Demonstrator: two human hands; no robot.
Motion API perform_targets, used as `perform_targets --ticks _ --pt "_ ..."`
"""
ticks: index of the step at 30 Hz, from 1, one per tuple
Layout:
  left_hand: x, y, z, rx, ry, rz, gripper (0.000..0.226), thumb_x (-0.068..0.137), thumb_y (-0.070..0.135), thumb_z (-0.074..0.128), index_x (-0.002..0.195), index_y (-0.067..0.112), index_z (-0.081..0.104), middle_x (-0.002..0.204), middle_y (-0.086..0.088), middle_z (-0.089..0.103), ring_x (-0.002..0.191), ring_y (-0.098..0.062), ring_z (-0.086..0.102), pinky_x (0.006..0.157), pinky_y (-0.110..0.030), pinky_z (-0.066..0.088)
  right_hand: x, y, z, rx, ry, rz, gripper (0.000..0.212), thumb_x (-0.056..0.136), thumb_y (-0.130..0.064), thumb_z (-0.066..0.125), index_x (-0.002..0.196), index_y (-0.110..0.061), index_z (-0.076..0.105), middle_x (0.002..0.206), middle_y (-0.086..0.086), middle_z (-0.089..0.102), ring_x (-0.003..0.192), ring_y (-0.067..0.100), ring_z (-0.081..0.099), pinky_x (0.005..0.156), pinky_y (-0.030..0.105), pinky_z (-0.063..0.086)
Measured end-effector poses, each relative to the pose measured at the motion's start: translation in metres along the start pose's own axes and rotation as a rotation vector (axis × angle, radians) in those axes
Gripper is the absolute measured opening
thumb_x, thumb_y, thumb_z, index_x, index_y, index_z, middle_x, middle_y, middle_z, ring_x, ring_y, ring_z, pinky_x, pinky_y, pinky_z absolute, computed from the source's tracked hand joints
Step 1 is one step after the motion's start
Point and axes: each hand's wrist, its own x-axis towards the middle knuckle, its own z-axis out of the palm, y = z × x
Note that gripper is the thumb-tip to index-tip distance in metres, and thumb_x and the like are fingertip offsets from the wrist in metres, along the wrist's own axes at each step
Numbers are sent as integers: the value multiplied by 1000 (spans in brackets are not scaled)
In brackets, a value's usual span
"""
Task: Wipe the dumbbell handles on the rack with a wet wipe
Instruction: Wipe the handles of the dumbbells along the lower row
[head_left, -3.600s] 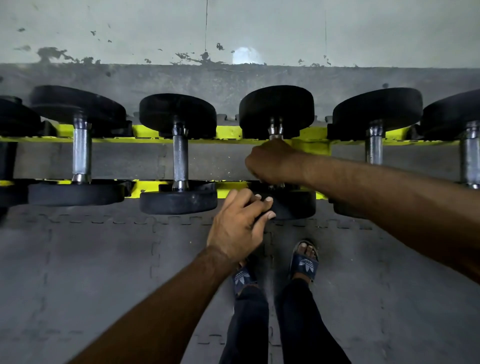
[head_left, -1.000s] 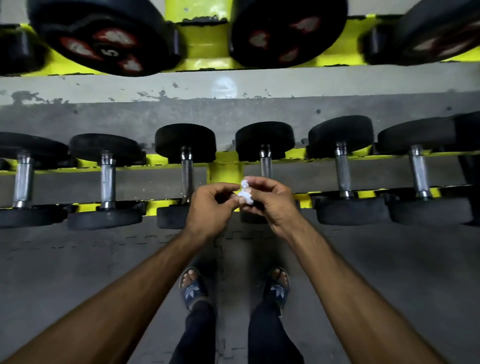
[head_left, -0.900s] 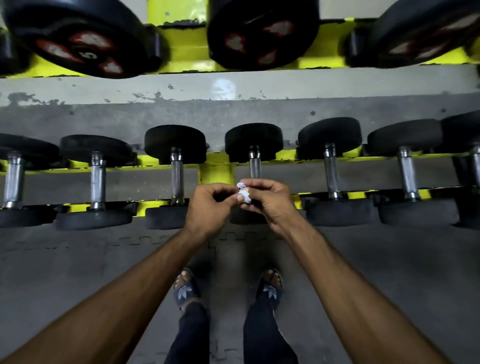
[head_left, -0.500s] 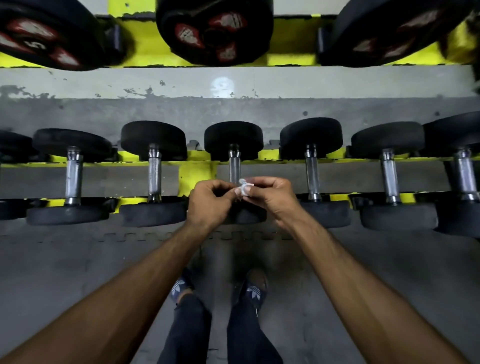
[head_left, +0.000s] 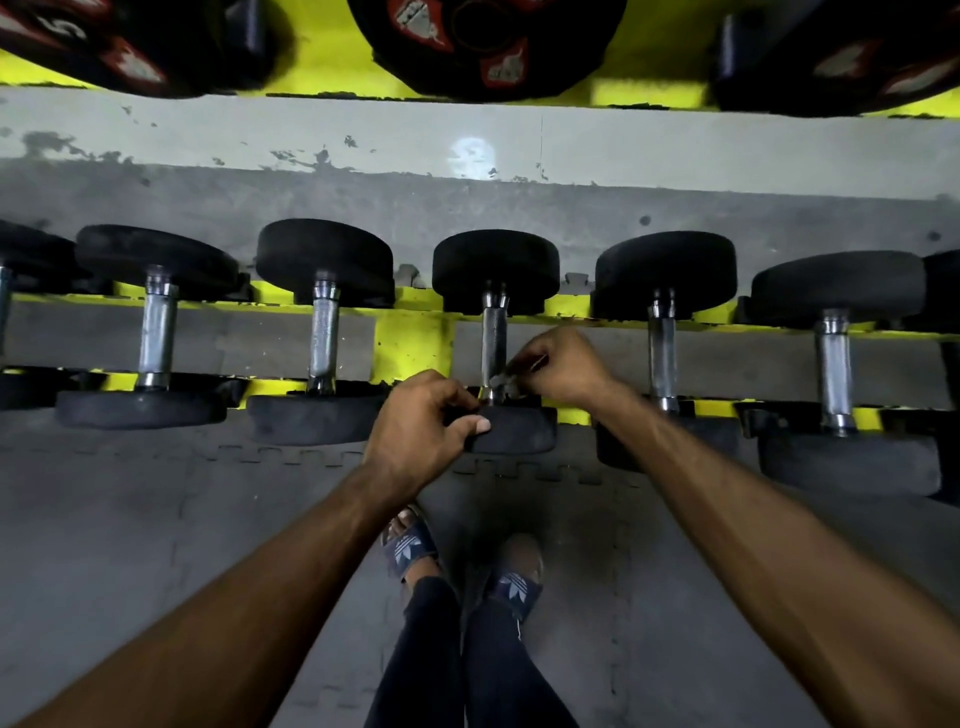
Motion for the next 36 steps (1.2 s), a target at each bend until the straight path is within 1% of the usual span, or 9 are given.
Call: perform_targets --ticks 3,6,9,15,20,23,26,30,36 --pt "-1 -3 4 -20 59 -42 22 71 32 88 82 19 73 85 3 63 80 -16 60 72 -34 54 7 -15 13 -378 -65 -147 15 78 -24 79 90 -15 80 90 4 75 81 12 68 60 19 39" --pt "0 -2 6 -8 52 -55 23 71 32 87 79 18 71 83 1 60 78 -17 58 72 -34 52 11 -34 20 -553 -119 -346 14 81 -24 73 92 -17 80 96 5 75 92 25 69 74 27 48" --pt "2 -3 4 -21 35 -69 23 70 32 88 75 19 70 82 2 59 77 -18 58 71 -34 52 13 -50 26 -640 -179 -322 6 83 -14 67 78 -12 68 77 4 61 79 28 63 62 28 39" --pt "2 -7 4 -61 38 -68 21 68 29 90 73 16 74 78 2 61 73 -16 59 67 -32 50 17 -70 27 -815 -294 -289 8 87 -9 60 79 -7 58 78 9 50 75 29 53 62 30 36" --pt "4 -10 0 -98 -17 -79 27 64 25 92 85 14 78 83 4 61 69 -2 53 66 -19 44 11 -29 13 -598 -85 -183 10 80 -20 74 86 -12 77 87 11 70 83 28 66 64 24 37" --pt "4 -13 0 -101 -35 -77 29 63 25 93 87 16 78 85 5 61 71 2 53 63 -9 40 12 -2 20 -102 77 144 14 74 -1 72 76 -13 77 80 5 74 78 20 70 69 31 58" --pt "5 -15 0 -111 -53 -85 29 63 24 93 88 17 78 87 6 61 80 -7 60 68 -17 48 21 7 21 426 187 357 26 81 10 67 71 -14 73 76 9 73 75 28 72 69 39 62" --pt "9 -11 -1 -85 -56 -104 27 62 22 93 84 18 77 85 6 61 80 -11 60 72 -24 50 32 -7 19 941 323 367 16 83 18 63 84 3 68 72 15 68 58 25 67 55 31 59" --pt "15 -5 -2 -51 -108 -115 26 60 15 93 78 14 74 78 9 55 77 -15 57 68 -20 39 9 20 24 147 109 236 13 81 -8 77 70 -15 76 65 -1 72 61 7 69 60 26 57"
